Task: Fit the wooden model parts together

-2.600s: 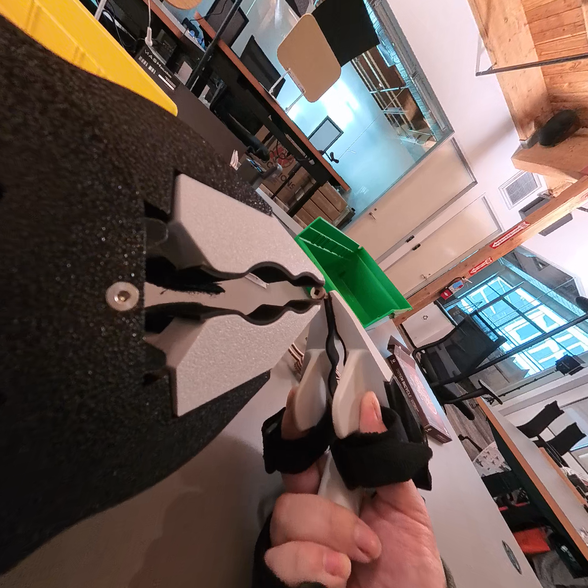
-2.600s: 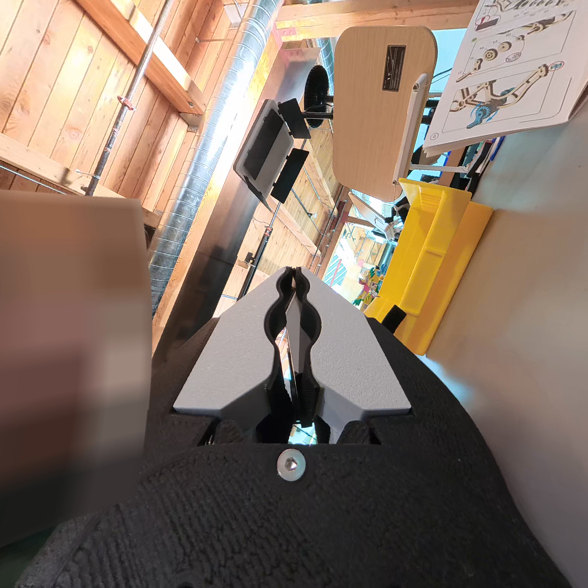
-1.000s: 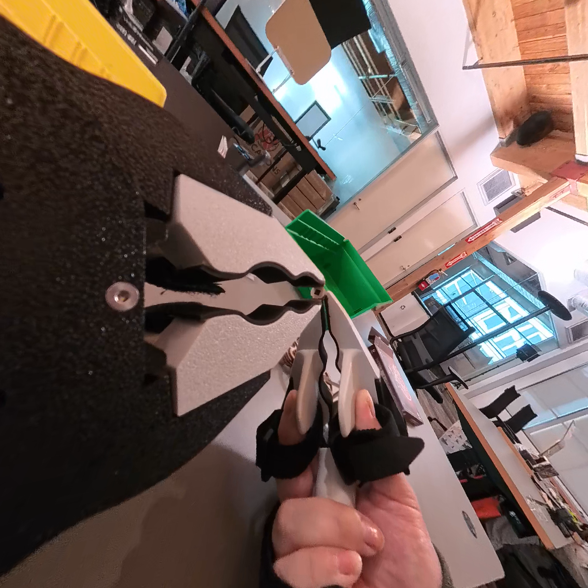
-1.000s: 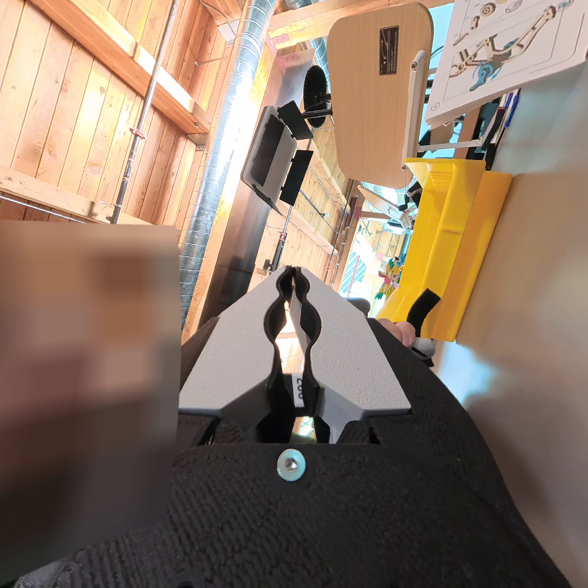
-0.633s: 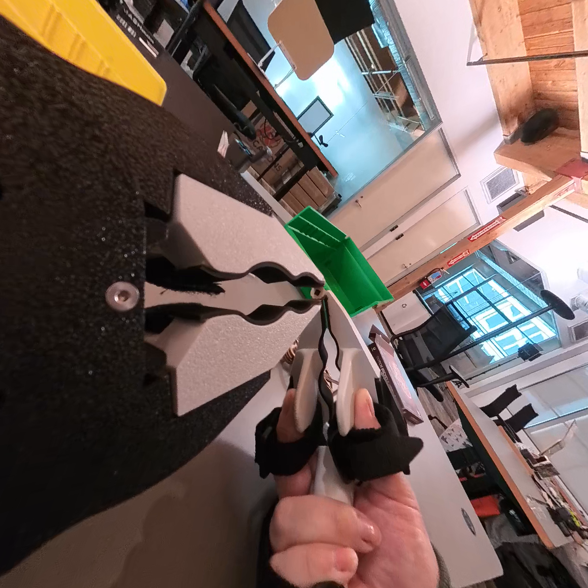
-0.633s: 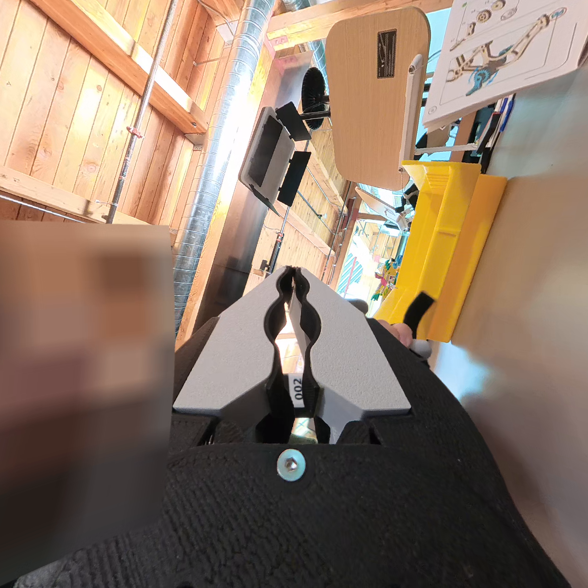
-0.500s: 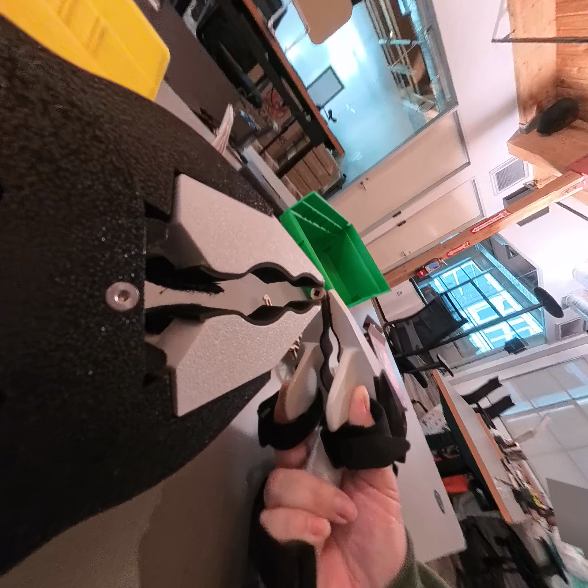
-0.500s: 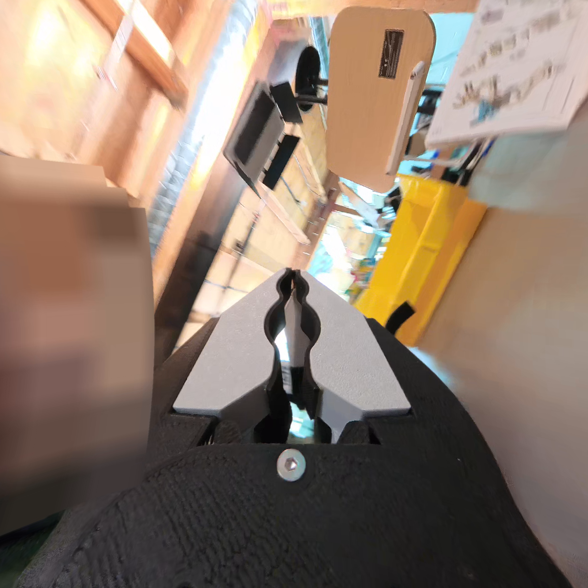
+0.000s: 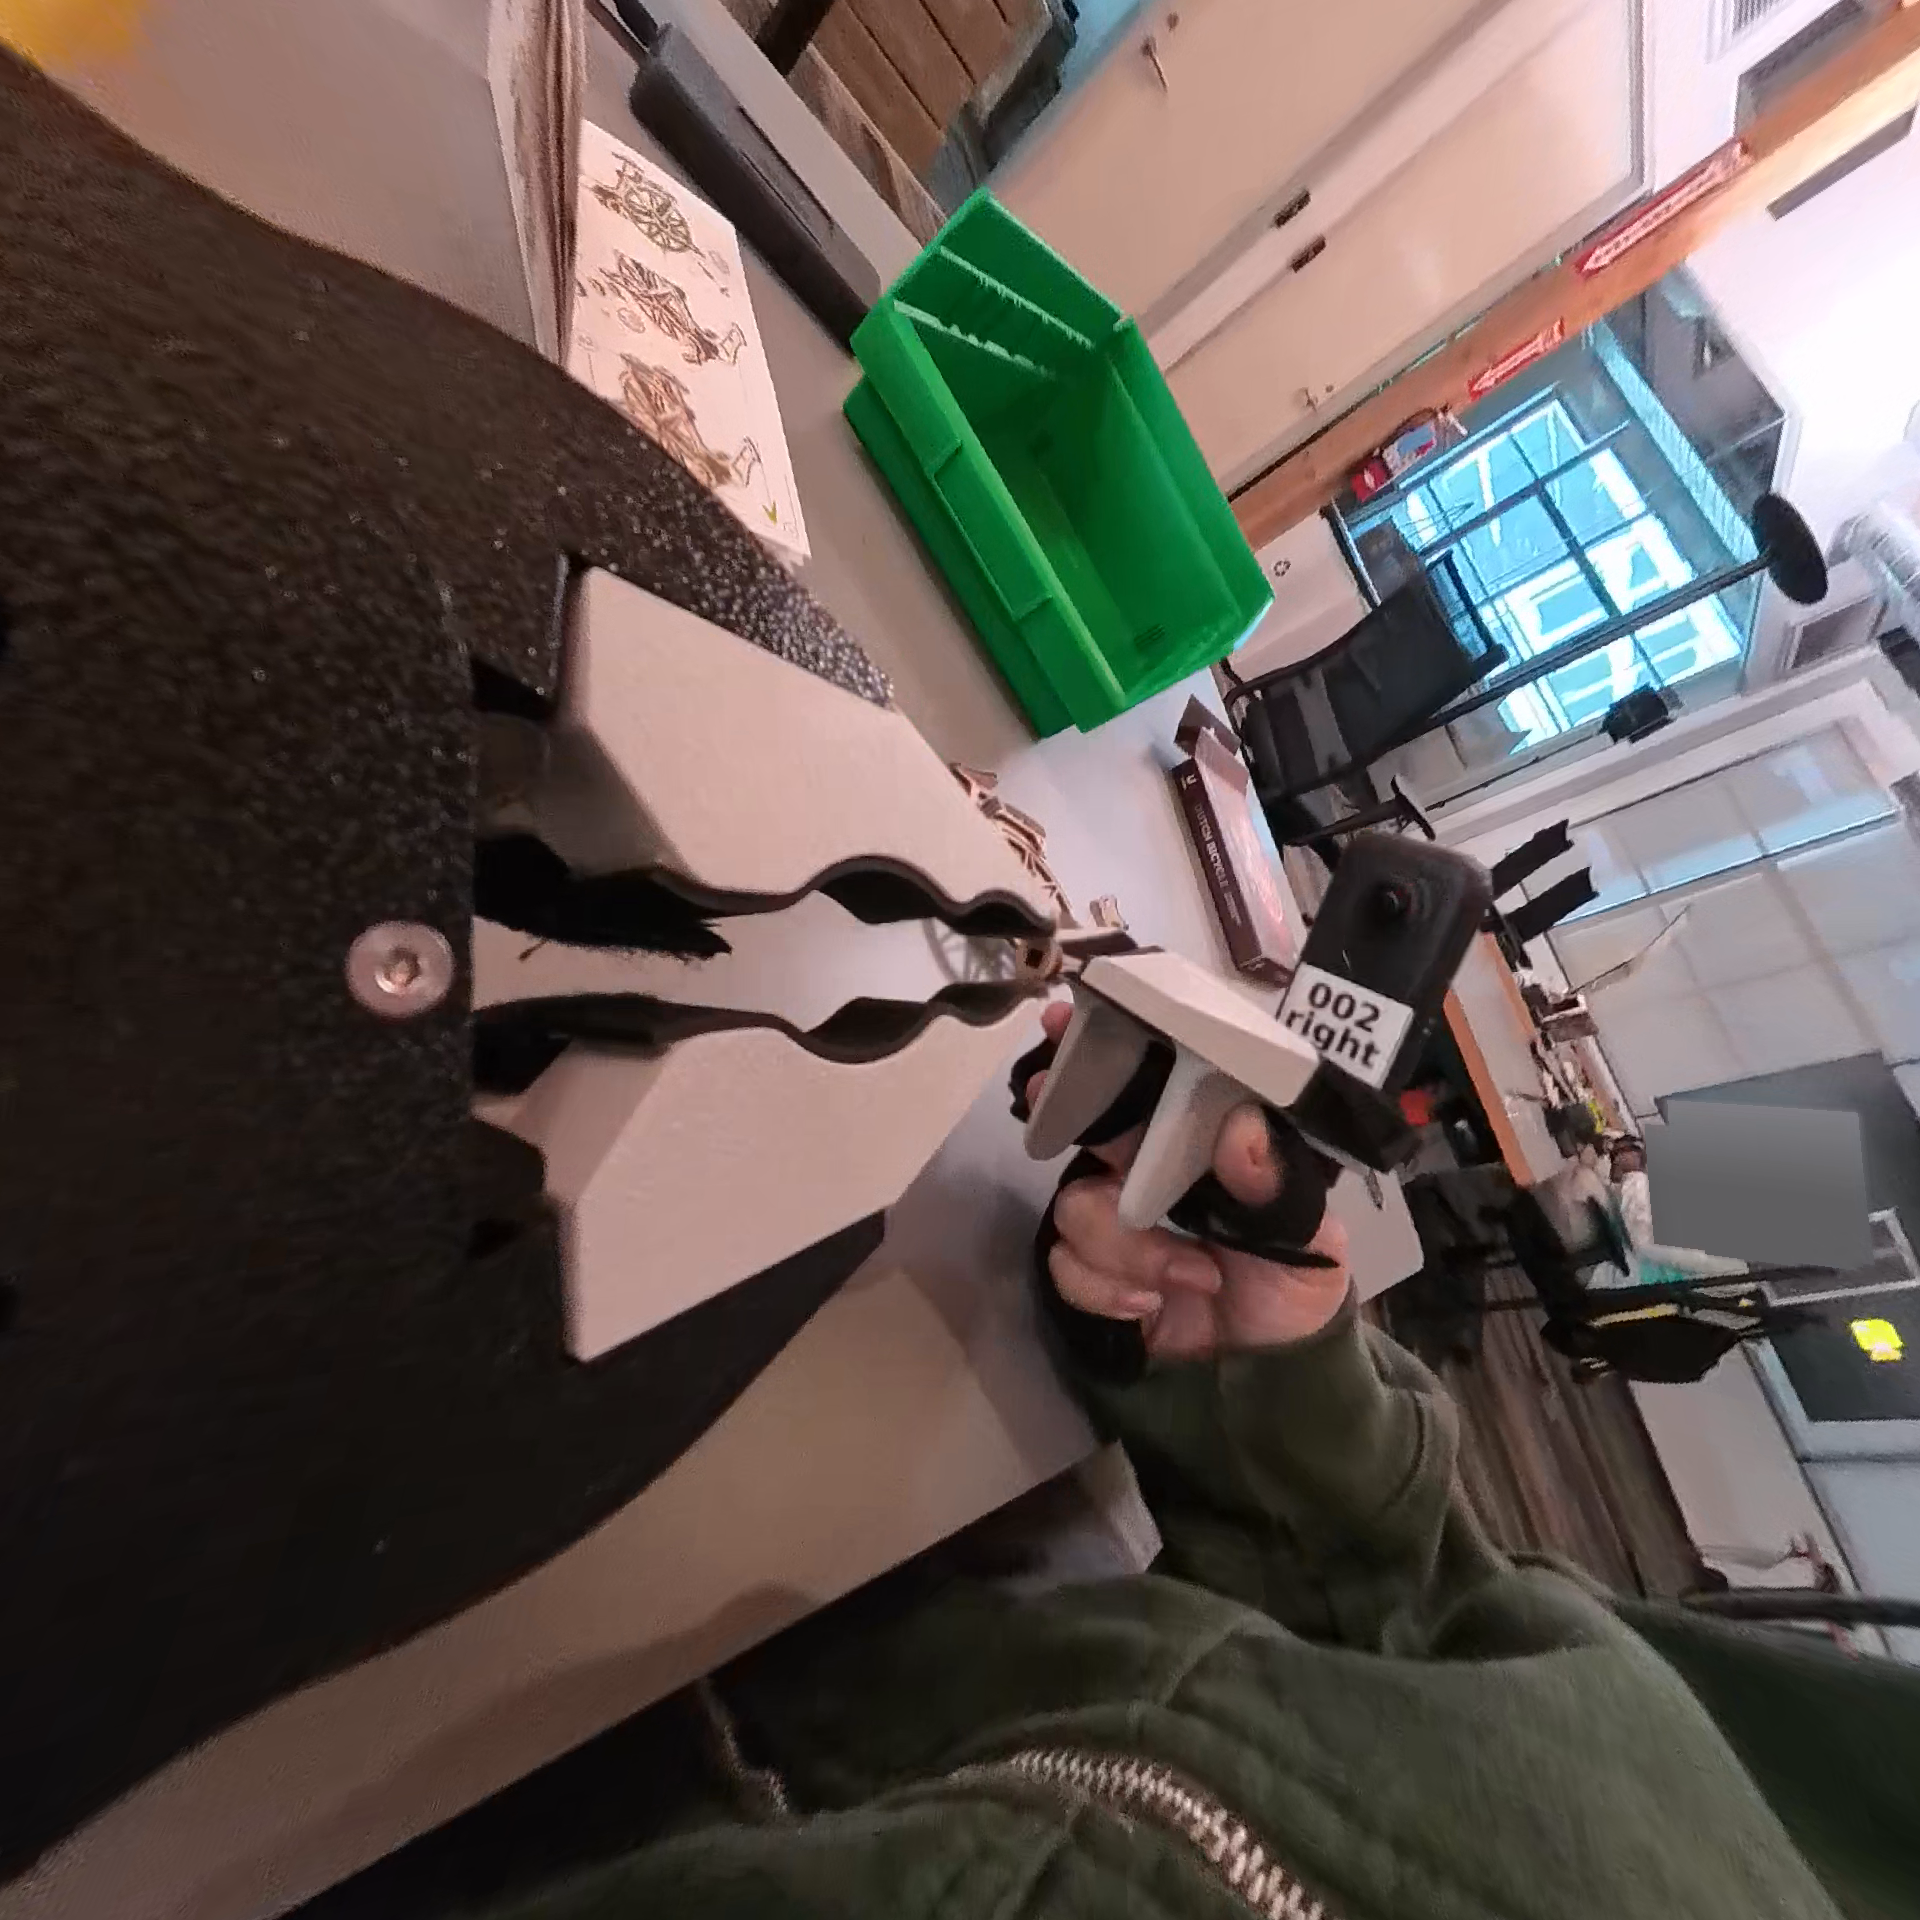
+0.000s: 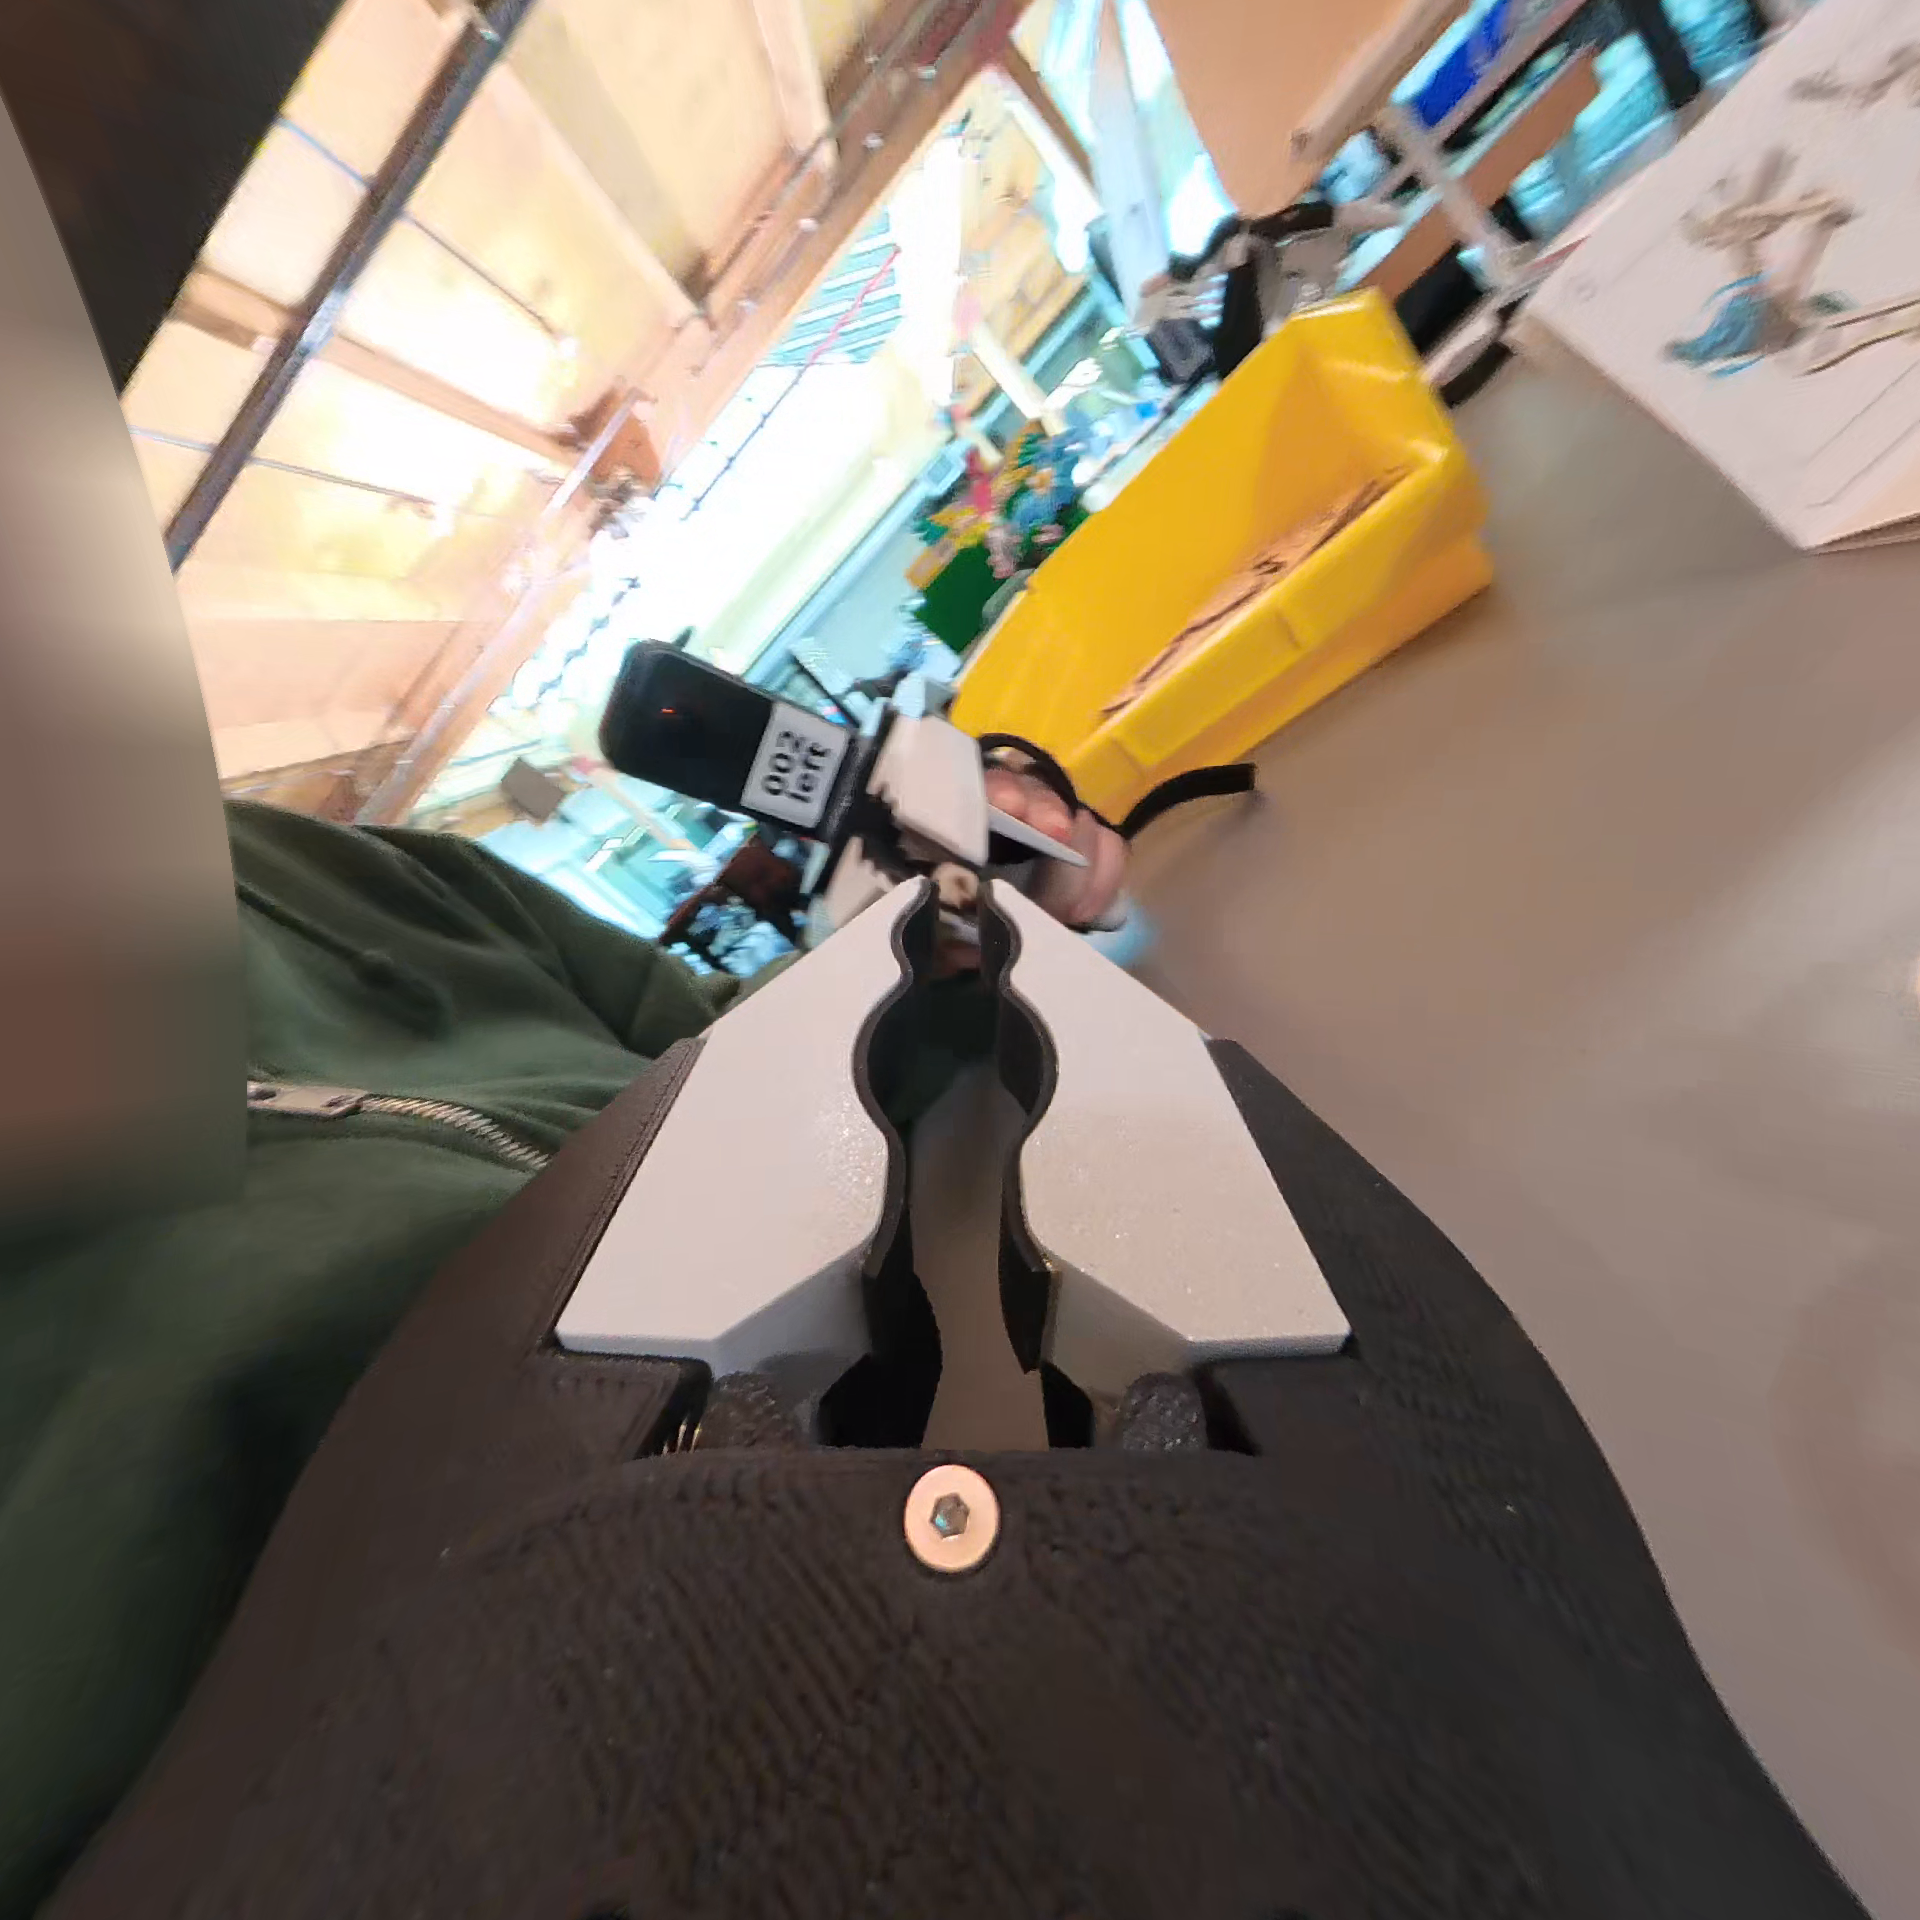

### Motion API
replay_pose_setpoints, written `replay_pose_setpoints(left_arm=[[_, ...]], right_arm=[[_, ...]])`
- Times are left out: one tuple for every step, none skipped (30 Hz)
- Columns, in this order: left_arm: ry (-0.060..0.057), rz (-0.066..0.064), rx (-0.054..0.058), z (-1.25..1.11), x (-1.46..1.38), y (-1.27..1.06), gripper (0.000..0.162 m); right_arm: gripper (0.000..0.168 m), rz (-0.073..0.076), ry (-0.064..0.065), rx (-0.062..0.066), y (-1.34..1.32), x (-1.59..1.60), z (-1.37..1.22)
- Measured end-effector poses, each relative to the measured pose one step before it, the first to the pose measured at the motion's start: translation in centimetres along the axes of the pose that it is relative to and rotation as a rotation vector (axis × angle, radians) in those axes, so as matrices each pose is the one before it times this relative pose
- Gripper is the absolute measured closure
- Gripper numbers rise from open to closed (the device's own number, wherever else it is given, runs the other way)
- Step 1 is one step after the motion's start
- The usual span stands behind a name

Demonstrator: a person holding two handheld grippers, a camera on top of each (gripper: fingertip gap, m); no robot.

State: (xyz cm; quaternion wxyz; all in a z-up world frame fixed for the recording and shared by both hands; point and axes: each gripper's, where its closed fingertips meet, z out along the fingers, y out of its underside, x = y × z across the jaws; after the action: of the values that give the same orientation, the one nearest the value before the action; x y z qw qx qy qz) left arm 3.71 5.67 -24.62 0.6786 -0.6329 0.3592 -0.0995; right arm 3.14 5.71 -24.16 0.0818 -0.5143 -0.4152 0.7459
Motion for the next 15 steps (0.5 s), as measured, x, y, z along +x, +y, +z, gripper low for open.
replay_pose_setpoints(left_arm=[[0.0031, 0.0015, 0.0008, 0.029, 0.083, -0.010, 0.157], [0.0025, -0.0036, 0.0014, -0.013, 0.021, 0.008, 0.156], [0.0066, -0.0056, 0.0044, 0.002, 0.065, -0.046, 0.156], [0.0026, -0.0016, 0.0029, -0.002, 0.053, -0.041, 0.156], [-0.0005, 0.0044, -0.0008, 0.009, 0.030, 0.007, 0.157], [-0.0009, 0.0034, -0.0029, -0.002, 0.005, 0.044, 0.156], [0.0002, -0.0001, -0.0002, -0.001, 0.004, 0.002, 0.156], [-0.0004, -0.0004, -0.0005, -0.010, -0.010, 0.010, 0.156], [-0.0014, 0.0017, -0.0035, 0.009, -0.002, 0.056, 0.156], [-0.0016, 0.0006, -0.0004, -0.004, -0.013, 0.000, 0.156], [-0.0013, -0.0004, -0.0005, -0.003, -0.015, 0.006, 0.156], [-0.0052, -0.0002, -0.0005, -0.030, -0.086, 0.014, 0.156], [-0.0005, -0.0017, 0.0027, -0.037, -0.020, -0.046, 0.157], [0.0014, -0.0023, -0.0003, -0.008, 0.029, 0.007, 0.157], [-0.0020, 0.0025, -0.0040, -0.002, -0.007, 0.072, 0.157]], right_arm=[[0.162, 0.0152, -0.0133, -0.0022, 0.039, -0.108, 0.029], [0.162, 0.0094, -0.0071, -0.0023, 0.000, -0.024, -0.024], [0.163, 0.0074, -0.0048, -0.0051, 0.053, -0.029, -0.021], [0.165, 0.0055, -0.0016, -0.0039, 0.046, 0.020, -0.015], [0.166, 0.0022, 0.0018, -0.0030, 0.025, 0.041, -0.009], [0.167, 0.0011, 0.0024, -0.0023, 0.025, 0.048, -0.006], [0.167, 0.0015, 0.0010, -0.0013, 0.012, 0.025, 0.000], [0.167, 0.0035, -0.0009, -0.0006, 0.012, 0.015, 0.004], [0.166, 0.0044, -0.0006, -0.0010, 0.011, 0.019, -0.005], [0.166, 0.0045, -0.0023, 0.0004, -0.013, -0.005, -0.008], [0.165, 0.0039, -0.0024, -0.0001, -0.009, 0.002, -0.004], [0.165, 0.0015, 0.0014, -0.0017, 0.020, 0.030, 0.011], [0.165, -0.0011, 0.0004, -0.0042, 0.068, 0.004, 0.041], [0.166, -0.0009, 0.0030, -0.0049, 0.071, 0.032, 0.037], [0.167, -0.0001, 0.0040, -0.0013, 0.020, 0.044, 0.012]])
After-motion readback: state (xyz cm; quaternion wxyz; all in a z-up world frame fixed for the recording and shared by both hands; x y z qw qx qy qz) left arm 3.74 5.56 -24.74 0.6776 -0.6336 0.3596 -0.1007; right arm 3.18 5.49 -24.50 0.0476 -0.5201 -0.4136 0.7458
